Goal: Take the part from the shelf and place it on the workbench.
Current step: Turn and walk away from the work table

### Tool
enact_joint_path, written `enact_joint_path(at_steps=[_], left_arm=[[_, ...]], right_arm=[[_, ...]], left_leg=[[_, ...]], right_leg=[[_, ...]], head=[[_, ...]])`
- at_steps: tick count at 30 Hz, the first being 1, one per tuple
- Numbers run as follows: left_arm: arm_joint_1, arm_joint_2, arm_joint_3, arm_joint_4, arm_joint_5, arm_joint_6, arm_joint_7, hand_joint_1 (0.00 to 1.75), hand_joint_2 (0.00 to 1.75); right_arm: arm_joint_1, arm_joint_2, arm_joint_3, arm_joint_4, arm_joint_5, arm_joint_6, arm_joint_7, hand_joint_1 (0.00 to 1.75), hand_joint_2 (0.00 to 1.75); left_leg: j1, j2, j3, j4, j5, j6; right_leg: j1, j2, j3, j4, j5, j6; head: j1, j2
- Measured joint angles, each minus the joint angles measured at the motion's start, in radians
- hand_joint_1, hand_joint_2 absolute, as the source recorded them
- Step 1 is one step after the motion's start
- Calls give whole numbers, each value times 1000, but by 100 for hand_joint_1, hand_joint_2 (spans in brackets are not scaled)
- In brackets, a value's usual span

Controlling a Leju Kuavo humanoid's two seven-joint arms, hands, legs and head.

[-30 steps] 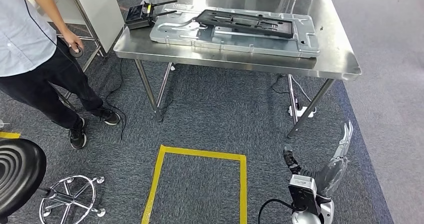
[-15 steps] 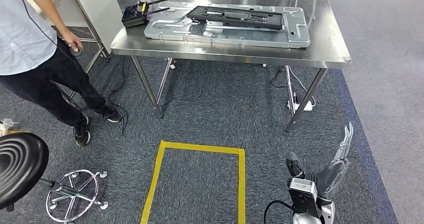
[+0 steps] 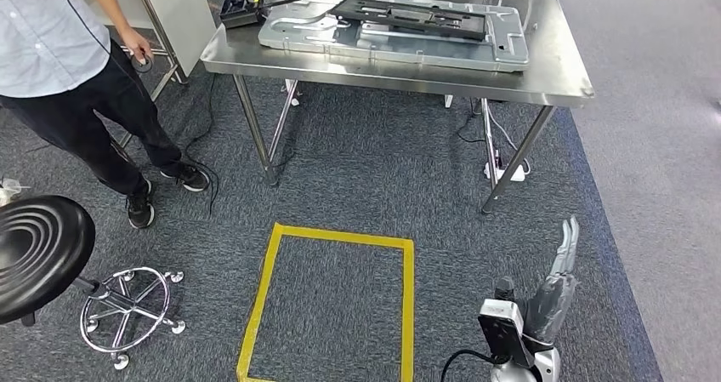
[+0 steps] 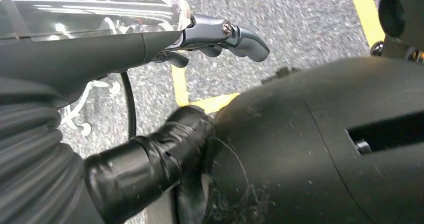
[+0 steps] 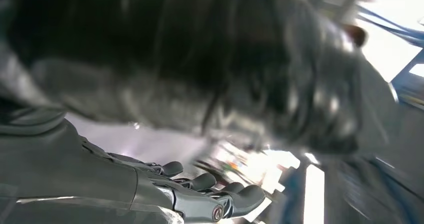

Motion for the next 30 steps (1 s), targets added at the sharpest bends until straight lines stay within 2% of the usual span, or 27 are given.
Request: enact_joint_path(at_steps=[1,3,4,5,6,8,9,10,11,12,14,15,16,17,18,20,21,22,24,25,26,27,29,30], left_arm=[[0,0,0,0,0,-1,0,0,0],[0,0,0,0,0,-1,-2,0,0],[0,0,-1,0,0,-1,-2,0,0],[0,1,-2,0,0,-2,-3,0,0],[0,1,-4,0,0,-2,-3,0,0],[-2,2,-10,0,0,-3,-3,0,0],[-3,2,-14,0,0,-3,-2,0,0],[-3,3,-18,0,0,-2,-2,0,0],[-4,3,-22,0,0,-2,-1,0,0],[-5,3,-25,0,0,-2,-1,0,0],[-5,4,-28,0,0,-3,-3,0,0],[-6,5,-29,0,0,-3,-3,0,0],[-6,5,-29,0,0,-4,-3,0,0],[-7,5,-30,0,0,-4,-3,0,0],[-7,6,-30,0,0,-5,-2,0,0],[-8,6,-30,0,0,-8,1,0,0],[-8,6,-30,0,0,-9,1,0,0],[-9,6,-30,0,0,-10,0,0,0],[-9,5,-30,0,0,-11,-1,0,0],[-9,4,-30,0,0,-12,-2,0,0],[-9,3,-30,0,0,-12,-3,0,0],[-9,3,-30,0,0,-13,-4,0,0],[-10,3,-30,0,0,-14,-6,0,0],[-9,3,-30,0,0,-14,-7,0,0]], right_arm=[[-5,0,-15,40,-4,3,8,0,0],[-15,0,-39,103,-16,10,13,0,0],[-24,0,-50,135,-30,18,9,0,0],[-36,0,-65,180,-53,31,0,0,0],[-51,0,-87,239,-84,45,-15,0,0],[-83,-2,-153,390,-151,66,-54,0,0],[-99,-3,-193,473,-179,69,-71,0,0],[-113,-6,-233,553,-199,68,-82,0,0],[-123,-10,-271,630,-210,66,-86,0,0],[-130,-15,-303,703,-213,61,-80,0,0],[-135,-25,-350,825,-203,48,-50,0,0],[-134,-27,-368,879,-193,42,-25,0,0],[-133,-28,-381,927,-180,36,6,0,0],[-131,-29,-390,969,-165,31,36,0,0],[-129,-29,-394,1004,-150,28,66,0,0],[-125,-29,-398,1063,-126,25,118,0,0],[-123,-29,-399,1088,-116,26,143,0,0],[-120,-29,-400,1110,-107,28,168,0,0],[-114,-30,-400,1146,-91,32,210,0,0],[-110,-30,-400,1159,-86,35,224,0,0],[-107,-30,-400,1171,-83,38,234,0,0],[-104,-31,-400,1180,-81,40,239,0,0],[-100,-31,-400,1195,-81,43,243,0,0],[-99,-31,-400,1201,-80,44,244,0,0]], left_leg=[[0,-1,-12,6,4,-1],[1,-2,-31,21,8,-5],[1,-2,-38,26,10,-8],[0,-2,-42,30,13,-13],[-1,-1,-44,31,15,-18],[-1,-3,-45,30,23,-30],[-2,-4,-48,33,21,-35],[-2,-6,-55,45,7,-40],[-2,-6,-65,74,-22,-44],[-2,-6,-80,122,-63,-48],[-2,-6,-104,244,-142,-54],[-2,-6,-104,284,-160,-55],[-3,-6,-88,290,-155,-55],[-3,-6,-58,259,-133,-52],[-3,-6,-17,198,-103,-48],[-4,-8,61,58,-73,-39],[-6,-9,80,14,-71,-36],[-7,-10,86,-7,-73,-32],[-5,-8,77,-15,-60,-24],[-3,-6,71,-19,-50,-17],[0,-4,64,-22,-39,-10],[2,-2,56,-24,-28,-5],[1,1,32,-17,-13,0],[1,2,18,-11,-7,-1]], right_leg=[[-2,0,21,-14,16,1],[-5,-1,109,-139,58,0],[-3,0,150,-204,69,-4],[0,0,175,-248,74,-8],[3,0,186,-269,71,-13],[6,0,185,-274,78,-24],[3,-3,184,-280,81,-31],[0,-6,180,-283,87,-39],[-3,-10,174,-286,94,-47],[-4,-13,167,-288,101,-53],[-1,-15,150,-286,113,-58],[1,-15,140,-285,119,-58],[3,-15,130,-283,125,-58],[5,-14,119,-280,132,-57],[6,-12,109,-276,138,-55],[9,-10,91,-269,150,-48],[10,-10,85,-268,157,-44],[10,-10,81,-268,166,-38],[9,-9,77,-272,179,-26],[9,-7,72,-266,169,-21],[9,-4,63,-243,141,-16],[8,-2,48,-202,100,-12],[4,0,10,-72,11,-6],[2,0,0,-18,-9,-3]], head=[[0,0],[0,0],[0,0],[0,0],[0,0],[0,0],[0,0],[-1,0],[-2,0],[-2,0],[-3,0],[-3,0],[-3,0],[-3,0],[-3,0],[-3,0],[-3,0],[-3,0],[-2,0],[-2,0],[-2,0],[-2,0],[-2,0],[-2,0]])
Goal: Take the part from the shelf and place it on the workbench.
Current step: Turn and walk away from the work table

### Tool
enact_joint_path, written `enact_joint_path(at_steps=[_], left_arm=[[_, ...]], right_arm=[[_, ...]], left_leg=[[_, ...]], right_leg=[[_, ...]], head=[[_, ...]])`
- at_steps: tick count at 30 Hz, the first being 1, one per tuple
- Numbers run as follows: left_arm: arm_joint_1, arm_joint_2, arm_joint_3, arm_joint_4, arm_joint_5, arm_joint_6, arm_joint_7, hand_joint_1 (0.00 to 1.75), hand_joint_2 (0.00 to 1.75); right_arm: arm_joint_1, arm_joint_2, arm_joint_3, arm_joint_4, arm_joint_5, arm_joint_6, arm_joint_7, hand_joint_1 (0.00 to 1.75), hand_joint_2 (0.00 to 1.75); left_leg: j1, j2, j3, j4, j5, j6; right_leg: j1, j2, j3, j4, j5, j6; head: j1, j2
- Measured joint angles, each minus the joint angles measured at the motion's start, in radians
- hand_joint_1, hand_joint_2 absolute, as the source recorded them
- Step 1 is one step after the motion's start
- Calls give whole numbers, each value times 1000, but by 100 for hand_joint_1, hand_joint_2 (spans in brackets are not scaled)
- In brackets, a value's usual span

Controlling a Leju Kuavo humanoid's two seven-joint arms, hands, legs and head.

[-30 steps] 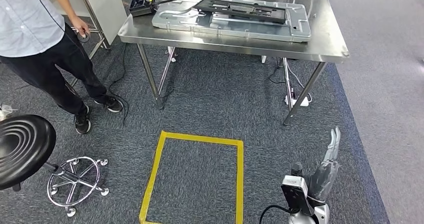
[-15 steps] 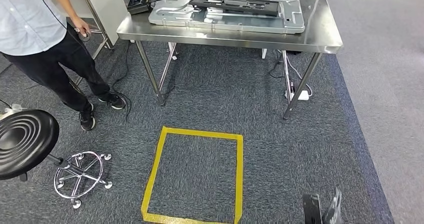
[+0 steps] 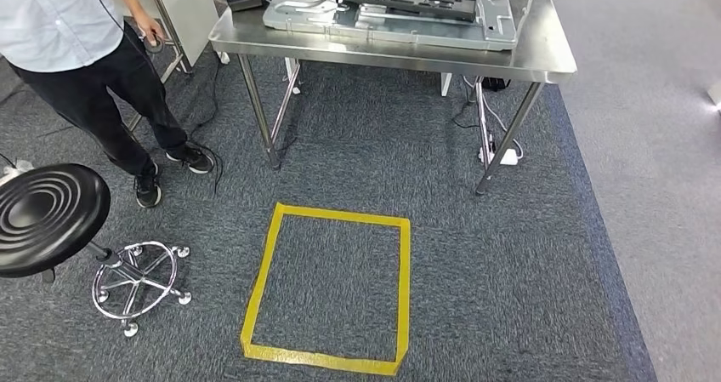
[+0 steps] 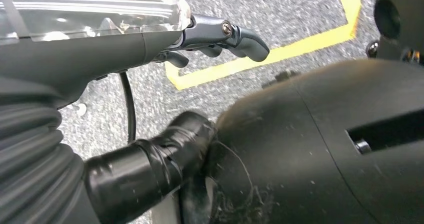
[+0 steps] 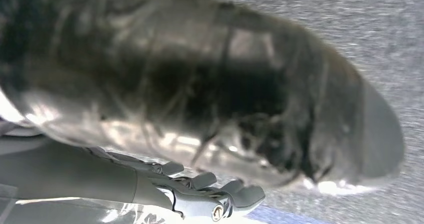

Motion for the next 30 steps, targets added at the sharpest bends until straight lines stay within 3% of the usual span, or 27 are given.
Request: enact_joint_path(at_steps=[1,2,3,5,7,10,11,13,15,16,17,18,19,21,23,25,27,30], left_arm=[[0,0,0,0,0,-1,0,0,0],[0,0,0,0,0,-2,-1,0,0],[0,0,0,0,0,-2,-2,0,0],[0,0,0,0,0,-3,-5,0,0],[0,1,0,0,0,-4,-7,0,0],[0,2,-1,0,0,-4,-8,0,0],[0,3,-1,0,0,-4,-8,0,0],[0,4,-1,0,0,-4,-9,0,0],[0,5,-2,0,0,-3,-13,0,0],[0,6,-2,0,0,-3,-14,0,0],[0,6,-2,0,0,-3,-14,0,0],[0,6,-2,0,0,-2,-14,0,0],[-1,7,-2,0,0,-2,-13,0,0],[0,8,-2,0,0,-2,-12,0,0],[1,8,-2,0,0,-3,-13,0,0],[1,6,-2,0,0,-3,-14,0,0],[0,3,-2,0,0,-3,-14,0,0],[0,3,-2,0,0,-3,-14,0,0]], right_arm=[[1,0,0,5,0,0,0,0,0],[2,-1,0,9,0,0,1,0,0],[2,-1,0,12,0,0,2,0,0],[0,-1,0,16,1,0,3,0,0],[-2,-1,0,19,2,0,3,0,0],[-2,-1,0,24,2,2,7,0,0],[-3,-1,0,25,2,4,13,0,0],[-2,-1,0,28,8,17,33,0,0],[0,0,1,31,18,34,57,0,0],[2,1,2,33,24,43,67,0,0],[3,2,4,35,30,51,75,0,0],[3,4,6,36,36,56,80,0,0],[3,6,9,37,42,61,85,0,0],[1,11,16,37,53,69,90,0,0],[1,17,25,37,67,74,94,0,0],[2,20,33,38,80,76,100,0,0],[4,21,40,39,89,77,106,0,0],[5,22,52,40,101,80,112,0,0]], left_leg=[[0,1,-14,7,5,-1],[0,1,-26,15,8,-3],[1,1,-37,24,10,-4],[-1,0,-55,39,13,-10],[-4,0,-61,47,18,-20],[-6,-2,-67,54,17,-39],[-5,-3,-75,73,-4,-44],[-4,-5,-104,167,-83,-54],[-5,-5,-127,285,-148,-59],[-5,-5,-122,311,-153,-59],[-5,-5,-100,300,-138,-57],[-5,-8,-63,251,-110,-53],[-5,-18,-18,177,-83,-47],[-5,-56,50,49,-60,-36],[-7,-72,62,8,-62,-29],[-3,-53,55,-1,-49,-22],[2,-32,49,-12,-31,-12],[2,2,28,-10,-17,-4]], right_leg=[[-2,0,4,26,0,2],[-3,0,29,10,19,3],[-4,0,74,-45,44,2],[-3,-1,169,-185,66,-3],[1,-1,205,-249,63,-11],[-2,-2,196,-257,77,-31],[-5,-4,190,-260,84,-41],[-6,-7,175,-263,97,-54],[-3,-4,157,-261,109,-56],[-2,-1,148,-260,115,-55],[0,4,139,-258,122,-54],[1,10,130,-255,128,-52],[2,17,121,-252,134,-50],[3,32,104,-247,149,-42],[2,47,91,-247,166,-31],[2,58,84,-250,178,-19],[4,42,65,-213,148,-9],[-2,13,-11,-29,38,4]], head=[[0,0],[0,0],[0,0],[0,0],[-1,0],[-1,0],[-1,0],[-2,0],[-2,0],[-2,0],[-2,0],[-2,0],[-2,0],[-2,0],[-2,0],[-2,0],[0,0],[3,0]])
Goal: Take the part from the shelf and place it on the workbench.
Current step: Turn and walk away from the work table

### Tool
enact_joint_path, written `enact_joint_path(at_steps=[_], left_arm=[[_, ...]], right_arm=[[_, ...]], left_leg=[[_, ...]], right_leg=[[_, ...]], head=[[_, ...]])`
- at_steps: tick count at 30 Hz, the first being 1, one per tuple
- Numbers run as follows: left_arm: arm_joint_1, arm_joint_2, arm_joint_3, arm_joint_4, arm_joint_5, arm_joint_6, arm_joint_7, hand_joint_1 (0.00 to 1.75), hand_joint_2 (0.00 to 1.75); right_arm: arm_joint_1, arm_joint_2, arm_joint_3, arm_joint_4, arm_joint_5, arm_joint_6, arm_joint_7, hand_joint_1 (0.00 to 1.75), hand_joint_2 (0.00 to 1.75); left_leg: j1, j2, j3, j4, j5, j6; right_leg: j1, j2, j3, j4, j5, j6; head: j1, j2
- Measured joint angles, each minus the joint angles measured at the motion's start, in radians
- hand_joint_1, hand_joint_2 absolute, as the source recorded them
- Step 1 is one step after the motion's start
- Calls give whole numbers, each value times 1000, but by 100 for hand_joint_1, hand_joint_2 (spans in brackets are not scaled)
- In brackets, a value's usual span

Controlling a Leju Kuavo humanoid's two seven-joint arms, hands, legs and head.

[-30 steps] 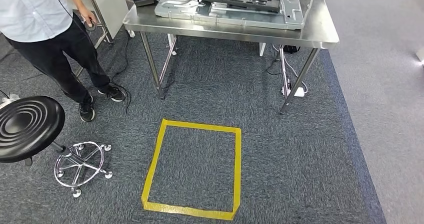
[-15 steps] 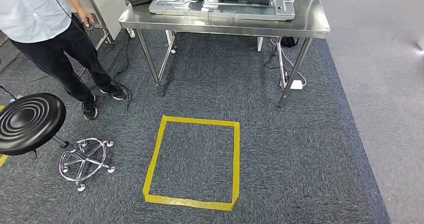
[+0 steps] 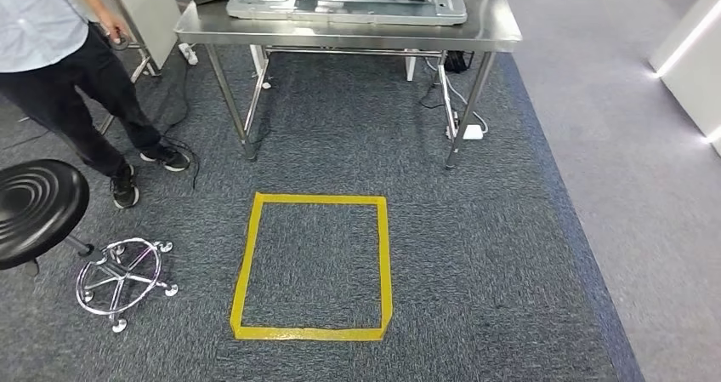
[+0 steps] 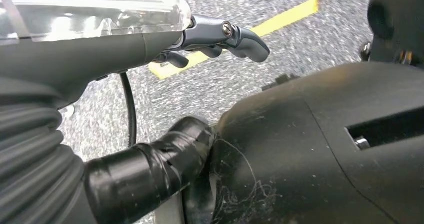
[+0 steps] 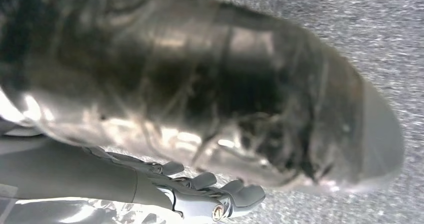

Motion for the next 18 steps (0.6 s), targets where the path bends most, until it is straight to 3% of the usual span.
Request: enact_joint_path(at_steps=[1,2,3,5,7,8,10,12,14,16,17,18], left_arm=[[0,1,0,0,0,0,0,0,0],[0,1,0,0,0,0,1,0,0],[0,2,0,0,0,0,1,0,0],[-1,3,0,0,0,1,0,0,0],[-1,4,0,0,0,2,0,0,0],[-1,5,0,0,0,2,0,0,0],[-2,6,0,0,0,2,1,0,0],[-2,6,0,0,0,3,1,0,0],[0,7,0,0,0,4,1,0,0],[1,7,0,0,0,6,0,0,0],[1,7,0,0,0,7,1,0,0],[1,7,0,0,0,8,2,0,0]], right_arm=[[0,0,3,0,3,2,1,0,0],[1,0,5,1,6,4,3,0,0],[2,0,7,1,9,7,6,0,0],[3,0,11,2,15,11,11,0,0],[2,1,17,2,22,13,14,0,0],[1,2,21,2,26,13,17,0,0],[3,3,25,3,33,14,23,0,0],[4,3,29,4,41,15,30,0,0],[3,3,33,4,48,16,35,0,0],[3,4,37,4,55,21,40,0,0],[4,5,39,5,58,24,42,0,0],[5,5,41,5,61,27,44,0,0]], left_leg=[[0,11,-6,4,2,0],[0,21,-12,8,2,-1],[0,31,-15,12,2,-3],[0,49,-16,21,-3,-11],[-6,63,-19,31,-11,-22],[-8,69,-21,34,-13,-28],[-9,78,-18,36,-18,-37],[-6,55,-28,71,-48,-49],[-2,17,-77,180,-114,-57],[-2,2,-130,300,-162,-58],[-2,0,-137,320,-158,-57],[-2,-3,-128,303,-134,-55]], right_leg=[[-2,-2,-13,43,-16,4],[-5,-5,-6,50,-12,7],[-7,-10,21,19,7,8],[-8,-42,108,-114,55,6],[-3,-69,156,-202,72,-7],[0,-72,158,-211,68,-15],[0,-54,155,-212,71,-28],[-3,-39,153,-216,76,-42],[-3,-23,149,-218,80,-52],[-1,-3,144,-216,83,-55],[1,8,144,-215,83,-56],[1,20,143,-214,84,-55]], head=[[0,0],[0,0],[0,0],[0,0],[-1,0],[-1,0],[-1,0],[-2,0],[-2,0],[-2,0],[-2,0],[-2,0]])
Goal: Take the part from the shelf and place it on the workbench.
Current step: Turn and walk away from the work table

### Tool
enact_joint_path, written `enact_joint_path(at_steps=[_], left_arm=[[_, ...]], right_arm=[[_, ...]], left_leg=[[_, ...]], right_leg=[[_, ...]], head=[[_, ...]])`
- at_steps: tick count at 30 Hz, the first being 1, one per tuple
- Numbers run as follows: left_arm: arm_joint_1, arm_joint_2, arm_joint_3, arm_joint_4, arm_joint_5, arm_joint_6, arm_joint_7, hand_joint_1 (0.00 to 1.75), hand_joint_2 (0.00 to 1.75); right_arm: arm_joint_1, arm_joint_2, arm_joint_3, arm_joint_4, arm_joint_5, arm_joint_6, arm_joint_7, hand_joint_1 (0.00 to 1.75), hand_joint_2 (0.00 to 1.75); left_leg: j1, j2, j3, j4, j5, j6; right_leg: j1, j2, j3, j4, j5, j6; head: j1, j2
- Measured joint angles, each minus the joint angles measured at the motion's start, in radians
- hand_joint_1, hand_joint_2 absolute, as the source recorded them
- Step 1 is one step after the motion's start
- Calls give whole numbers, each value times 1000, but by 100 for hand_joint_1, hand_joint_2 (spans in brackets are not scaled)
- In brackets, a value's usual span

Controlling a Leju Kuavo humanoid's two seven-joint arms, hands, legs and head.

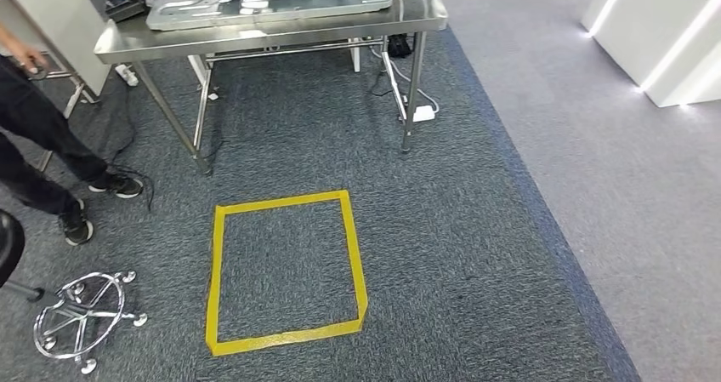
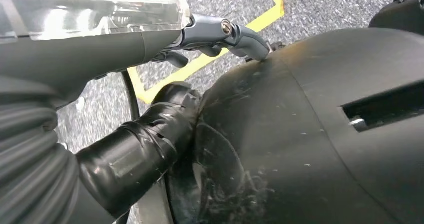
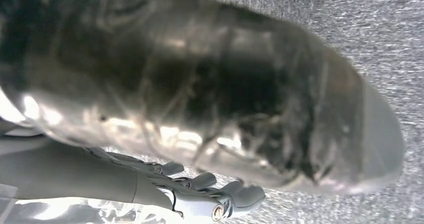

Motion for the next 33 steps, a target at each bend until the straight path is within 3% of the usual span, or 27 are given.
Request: enact_joint_path(at_steps=[1,3,5,6,8,9,10,12,13,14,15,17,19,21,23,25,27,29,30,31,33], left_arm=[[0,0,0,0,0,1,1,0,0],[1,0,0,0,0,2,6,0,0],[1,0,0,1,0,3,10,0,0],[2,0,0,1,0,4,10,0,0],[1,-4,0,0,0,5,10,0,0],[1,-6,0,0,0,6,10,0,0],[1,-7,0,-1,0,6,9,0,0],[1,-8,0,-1,0,7,9,0,0],[1,-8,0,-1,0,7,9,0,0],[1,-7,0,-1,0,7,9,0,0],[1,-6,0,-1,0,7,9,0,0],[0,-5,0,-1,0,8,9,0,0],[-1,-4,0,-1,0,10,9,0,0],[-1,-2,0,-1,0,11,9,0,0],[-2,0,0,-1,0,12,9,0,0],[-1,1,-1,-1,0,13,9,0,0],[1,1,-1,-1,0,15,8,0,0],[2,1,-1,-1,0,16,4,0,0],[3,1,-1,-1,0,17,3,0,0],[2,1,-1,-1,0,18,3,0,0],[2,1,-1,-1,0,19,5,0,0]], right_arm=[[0,0,1,0,2,2,1,0,0],[0,1,5,0,7,4,3,0,0],[-2,3,8,1,13,4,6,0,0],[-2,4,9,1,15,4,8,0,0],[3,5,11,1,17,4,9,0,0],[4,5,12,1,18,4,10,0,0],[4,5,14,1,19,4,12,0,0],[3,5,15,2,22,4,17,0,0],[3,5,16,2,24,4,19,0,0],[3,5,16,2,27,4,20,0,0],[4,5,17,2,29,5,20,0,0],[5,5,18,2,32,5,21,0,0],[2,5,19,2,34,5,22,0,0],[1,5,21,2,35,5,24,0,0],[3,5,22,3,35,5,25,0,0],[3,5,23,3,36,6,26,0,0],[1,5,24,3,37,7,27,0,0],[1,6,25,3,39,11,28,0,0],[2,6,25,3,40,15,28,0,0],[2,6,26,3,41,18,28,0,0],[2,7,26,3,43,21,28,0,0]], left_leg=[[0,-7,23,-49,37,3],[2,-49,74,-178,102,13],[2,-85,92,-244,120,20],[1,-86,90,-249,119,23],[3,-67,91,-256,126,33],[6,-55,93,-261,132,40],[8,-41,94,-266,136,45],[7,-12,90,-267,140,51],[6,2,88,-267,140,51],[6,15,86,-267,140,51],[5,28,86,-267,140,50],[5,50,89,-266,137,47],[0,68,91,-263,130,38],[-5,83,93,-262,124,28],[-4,91,100,-261,118,18],[-1,59,90,-227,89,8],[2,15,39,-116,27,0],[2,2,-16,2,-18,-3],[1,1,-24,20,-12,-2],[1,-1,-14,2,12,-1],[3,-27,37,-119,89,6]], right_leg=[[0,12,0,2,1,1],[1,36,-4,6,4,6],[-1,57,-16,9,12,18],[-2,68,-22,9,17,26],[-3,77,-29,9,21,39],[-1,64,-37,23,10,43],[1,42,-53,57,-13,47],[0,-7,-108,177,-80,53],[-2,-19,-136,240,-107,56],[-3,-24,-149,276,-116,59],[-4,-27,-144,276,-107,60],[-4,-46,-77,165,-49,58],[4,-84,-8,41,-12,46],[11,-95,10,3,-13,32],[8,-75,9,-1,-11,20],[3,-58,10,-7,-6,8],[2,-40,8,-9,-3,0],[3,-18,8,-7,-2,-4],[4,-5,8,-6,-3,-4],[4,8,9,-4,-3,-4],[3,35,8,-1,-3,-3]], head=[[0,0],[0,0],[0,0],[0,0],[0,0],[3,0],[5,0],[9,0],[9,0],[9,0],[9,0],[9,0],[9,0],[8,0],[8,0],[8,0],[8,0],[8,0],[8,0],[8,0],[8,0]])
